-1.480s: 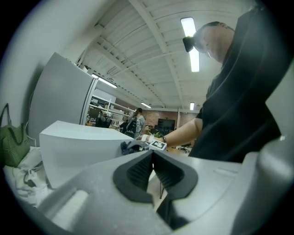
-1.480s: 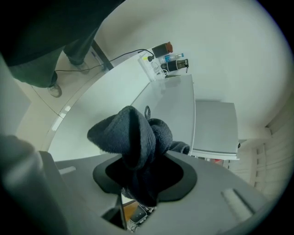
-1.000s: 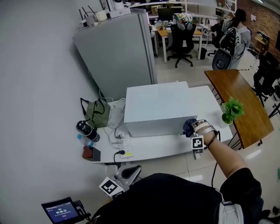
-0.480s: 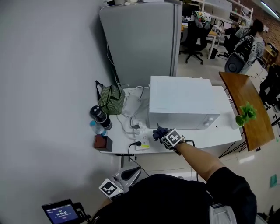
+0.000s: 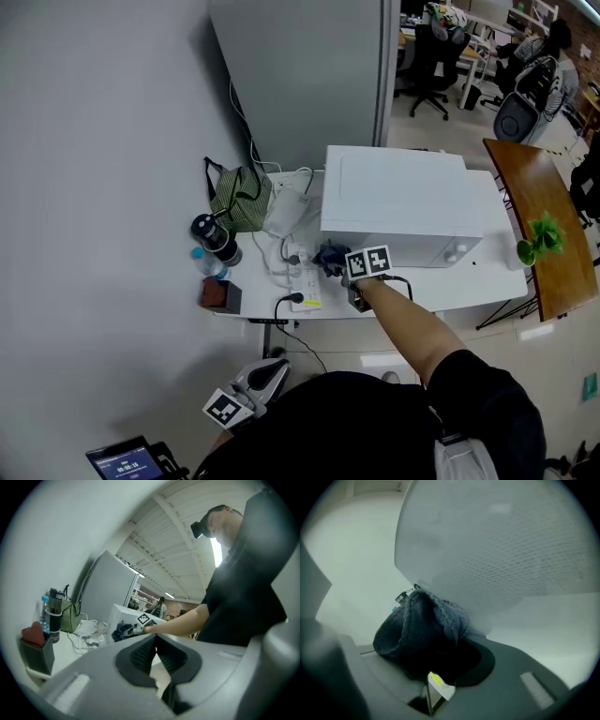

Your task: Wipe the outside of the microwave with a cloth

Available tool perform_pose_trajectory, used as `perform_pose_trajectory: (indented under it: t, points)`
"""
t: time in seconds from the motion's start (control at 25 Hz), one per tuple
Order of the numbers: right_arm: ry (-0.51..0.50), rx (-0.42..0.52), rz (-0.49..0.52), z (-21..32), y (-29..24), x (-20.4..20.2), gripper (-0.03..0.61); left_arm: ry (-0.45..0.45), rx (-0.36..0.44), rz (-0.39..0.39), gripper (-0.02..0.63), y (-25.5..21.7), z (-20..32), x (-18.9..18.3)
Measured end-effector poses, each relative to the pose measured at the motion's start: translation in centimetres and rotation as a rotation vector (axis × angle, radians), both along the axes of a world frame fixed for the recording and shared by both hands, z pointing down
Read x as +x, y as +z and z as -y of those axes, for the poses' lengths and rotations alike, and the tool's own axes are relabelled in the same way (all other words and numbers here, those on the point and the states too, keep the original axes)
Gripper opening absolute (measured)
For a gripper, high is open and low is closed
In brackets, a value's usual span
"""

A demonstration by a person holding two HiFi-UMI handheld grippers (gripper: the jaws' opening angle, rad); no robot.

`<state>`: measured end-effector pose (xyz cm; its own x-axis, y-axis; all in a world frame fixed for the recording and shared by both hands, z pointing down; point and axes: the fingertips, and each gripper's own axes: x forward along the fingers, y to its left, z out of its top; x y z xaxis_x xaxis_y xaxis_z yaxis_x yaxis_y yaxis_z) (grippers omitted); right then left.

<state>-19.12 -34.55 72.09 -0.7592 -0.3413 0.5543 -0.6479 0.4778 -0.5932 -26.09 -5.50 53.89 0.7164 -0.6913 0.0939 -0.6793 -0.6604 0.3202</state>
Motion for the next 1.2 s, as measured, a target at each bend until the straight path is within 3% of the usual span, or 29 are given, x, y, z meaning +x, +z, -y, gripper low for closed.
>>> perform_pose_trajectory:
  t: [0.16,0.36,0.52,0.84,1.2]
  points:
    - [0.047,0.012,0.039,0.2,-0.8,8.6,0.075,0.056,0.017,0.024,0.005,-0.3,1.2,6.3]
    - [0.15,0.003,-0.006,0.2,0.3,22.9,0.075,0.178,0.04,0.059,0.005,-1.0,2.5,15.1]
    - [0.231,-0.003,0.003,-0.1,0.5,30.5,0.072,0.232,0.054,0.093,0.005,-1.7,2.9,19.9]
    - [0.257,-0.004,0.044,-0.6,-0.1,33.6,0.061,0.227,0.079,0.119,0.005,-2.5,2.4,22.6]
    - [0.319,-0.025,0.07,-2.5,-0.2,35.2,0.057,0.151,0.077,0.088,0.005,-2.0,1.5,18.8]
